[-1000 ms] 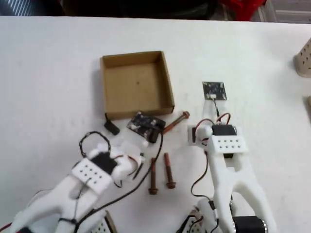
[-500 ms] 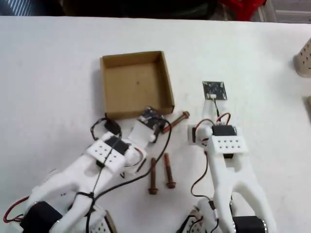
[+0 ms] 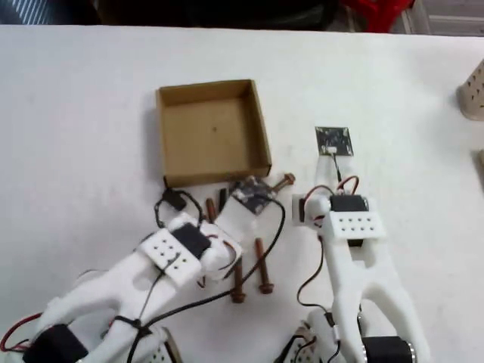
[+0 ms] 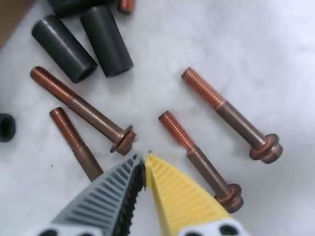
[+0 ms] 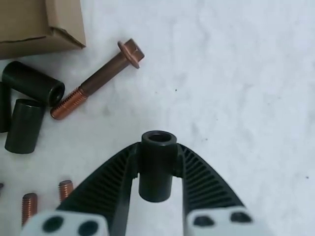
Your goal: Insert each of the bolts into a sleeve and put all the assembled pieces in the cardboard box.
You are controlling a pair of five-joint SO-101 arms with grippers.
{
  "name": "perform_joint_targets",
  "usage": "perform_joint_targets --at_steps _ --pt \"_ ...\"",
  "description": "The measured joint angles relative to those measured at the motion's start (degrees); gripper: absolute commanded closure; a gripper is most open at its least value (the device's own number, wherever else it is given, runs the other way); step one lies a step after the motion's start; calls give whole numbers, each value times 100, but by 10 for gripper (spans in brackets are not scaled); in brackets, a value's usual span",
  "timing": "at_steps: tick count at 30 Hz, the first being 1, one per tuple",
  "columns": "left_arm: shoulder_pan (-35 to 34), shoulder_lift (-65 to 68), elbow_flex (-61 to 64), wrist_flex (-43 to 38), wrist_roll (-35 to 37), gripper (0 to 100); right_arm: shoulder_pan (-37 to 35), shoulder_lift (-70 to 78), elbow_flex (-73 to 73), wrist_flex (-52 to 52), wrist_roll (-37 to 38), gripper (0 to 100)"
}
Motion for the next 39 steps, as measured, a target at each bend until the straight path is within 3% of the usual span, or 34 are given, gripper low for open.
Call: perform_joint_targets --at_steps 7,25,29,35,39 --pt "-237 114 404 -510 281 977 0 0 0 -44 0 981" --pt "-2330 2681 -1477 501 299 979 0 0 62 -97 0 981" --pt "-2558 2541 -1398 475 -79 979 0 0 62 -97 0 981" --pt "-3121 1626 -1029 369 -97 972 0 0 62 -97 0 981" --pt "-3165 1248 -993 440 35 849 9 0 62 -97 0 981"
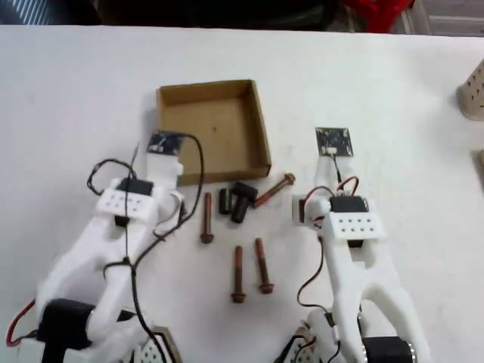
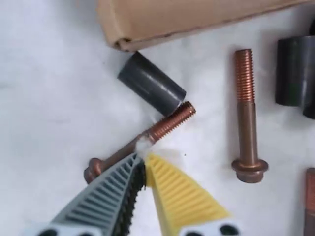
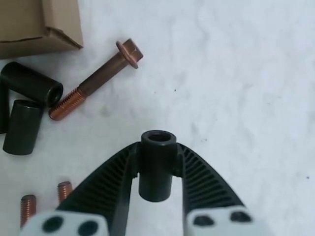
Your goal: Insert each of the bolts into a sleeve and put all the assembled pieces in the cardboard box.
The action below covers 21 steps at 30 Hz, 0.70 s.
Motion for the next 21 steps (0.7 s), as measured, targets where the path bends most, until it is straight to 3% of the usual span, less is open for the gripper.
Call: perform_joint_targets --at_steps 3,14,21 --pt "-44 -26 0 70 202 771 -9 0 0 0 0 979" --pt "-554 -97 -211 800 571 785 -9 0 0 0 0 979" --pt "-255 -97 -105 1073 -853 813 -9 0 0 0 0 980"
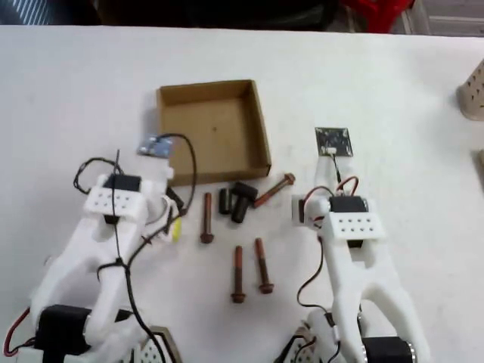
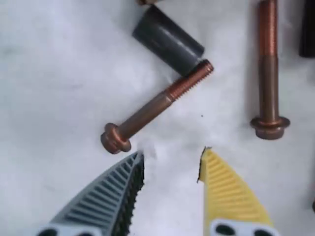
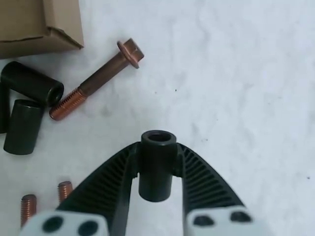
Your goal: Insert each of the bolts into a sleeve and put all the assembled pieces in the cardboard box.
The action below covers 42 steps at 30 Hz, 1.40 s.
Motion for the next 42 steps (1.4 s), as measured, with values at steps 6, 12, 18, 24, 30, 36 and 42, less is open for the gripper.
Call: perform_joint_targets --at_steps 6,12,18,24,30,36,42 --pt "79 0 466 -624 255 959 0 0 0 0 105 980" --pt "-237 0 527 -1029 325 976 0 0 0 0 105 980" --pt "-360 510 352 -1046 747 976 0 0 0 0 114 980" --pt "-615 2066 -976 -440 844 976 0 0 0 0 123 980" --pt "-949 2971 -2022 149 844 976 0 0 0 0 123 980" --pt "-1143 3147 -2303 167 1204 976 0 0 0 0 149 980" --pt "-1609 3191 -2752 79 1345 976 9 0 0 0 167 980"
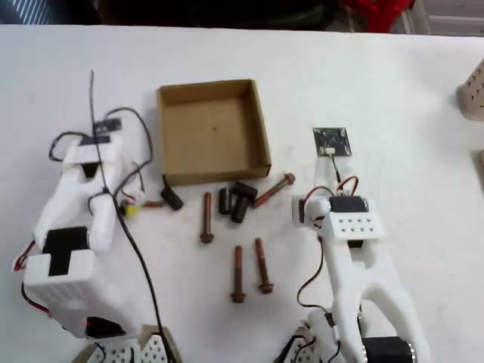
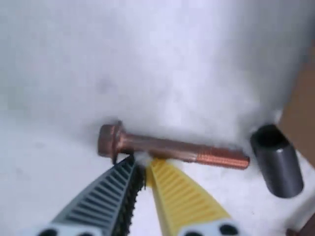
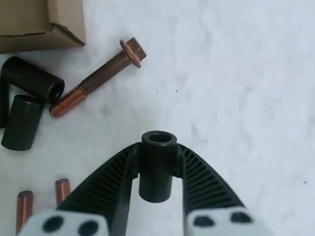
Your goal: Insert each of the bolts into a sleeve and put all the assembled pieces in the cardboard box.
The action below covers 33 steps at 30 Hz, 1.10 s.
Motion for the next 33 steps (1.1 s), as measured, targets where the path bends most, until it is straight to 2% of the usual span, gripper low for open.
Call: perform_joint_targets --at_steps 5,11,17,23,29,33 --pt "-202 0 -202 -563 26 976 0 0 0 0 0 980" --pt "-316 0 -255 -615 62 976 0 0 0 0 35 980" --pt "-343 0 -325 -615 413 961 0 0 0 0 35 980" --pt "-334 -1319 343 -703 862 823 18 0 0 -167 35 980" --pt "132 -2567 1503 -1213 976 893 9 0 0 -167 35 980" --pt "149 -2497 1521 -1222 993 848 18 0 0 -167 35 980"
